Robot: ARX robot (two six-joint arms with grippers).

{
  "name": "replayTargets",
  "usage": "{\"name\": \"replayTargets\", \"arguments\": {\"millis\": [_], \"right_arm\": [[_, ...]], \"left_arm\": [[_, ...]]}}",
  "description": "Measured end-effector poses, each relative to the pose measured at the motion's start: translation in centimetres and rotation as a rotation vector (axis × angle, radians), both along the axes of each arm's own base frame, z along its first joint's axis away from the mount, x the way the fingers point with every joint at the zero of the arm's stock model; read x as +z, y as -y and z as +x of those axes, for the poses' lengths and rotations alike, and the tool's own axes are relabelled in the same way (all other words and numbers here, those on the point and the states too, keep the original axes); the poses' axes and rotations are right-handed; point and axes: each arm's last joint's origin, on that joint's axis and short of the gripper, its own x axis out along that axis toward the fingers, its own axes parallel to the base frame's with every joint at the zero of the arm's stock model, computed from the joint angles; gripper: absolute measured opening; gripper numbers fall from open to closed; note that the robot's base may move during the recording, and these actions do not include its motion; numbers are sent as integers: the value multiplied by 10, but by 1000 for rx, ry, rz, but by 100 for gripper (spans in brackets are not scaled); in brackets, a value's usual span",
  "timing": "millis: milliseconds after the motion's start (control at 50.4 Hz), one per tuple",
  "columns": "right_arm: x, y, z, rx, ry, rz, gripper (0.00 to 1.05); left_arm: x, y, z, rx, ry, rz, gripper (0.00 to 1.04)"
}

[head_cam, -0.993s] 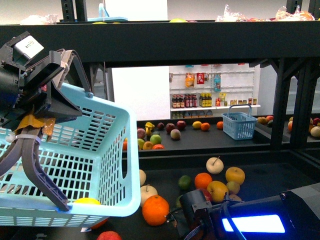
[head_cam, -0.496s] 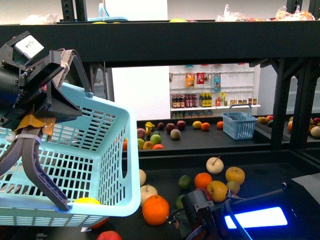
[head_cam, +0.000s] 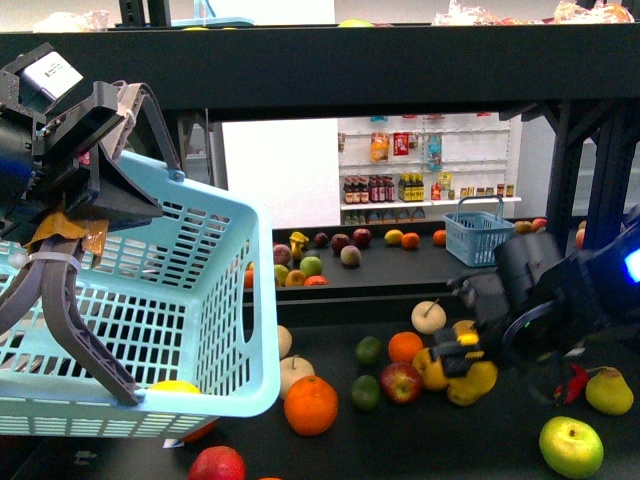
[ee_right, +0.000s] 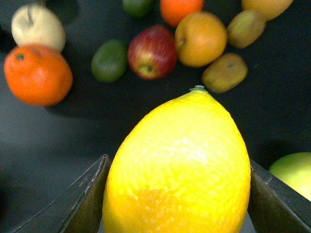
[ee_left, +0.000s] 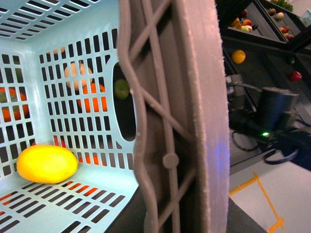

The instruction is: Pick lemon from shelf

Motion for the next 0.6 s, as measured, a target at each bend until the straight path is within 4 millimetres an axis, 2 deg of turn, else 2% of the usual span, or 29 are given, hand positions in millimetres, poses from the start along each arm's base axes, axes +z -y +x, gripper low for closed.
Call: {"name": "replayTargets", "arguments": {"millis": [40,119,199,278,338,437,596], "right_arm": [[25,6,-8,4,36,22,72],[65,1,-22,46,94,64,72],[121,-26,-44,151,175,123,72],[154,-49,-60,225,220,162,72],[172,-65,-71,276,239,189,72],[191,-95,-88,356,242,228,72],[190,-132,-100,437,201,256,72]], "left_arm": [[0,0,0,0,0,0,14],[0,0,0,-1,0,0,14],[0,0,0,-2,0,0,14],[0,0,0,-1,0,-1,14],[0,0,0,-1,0,0,14],[0,0,0,1,0,1,14],[0,0,0,2,1,1,14]]}}
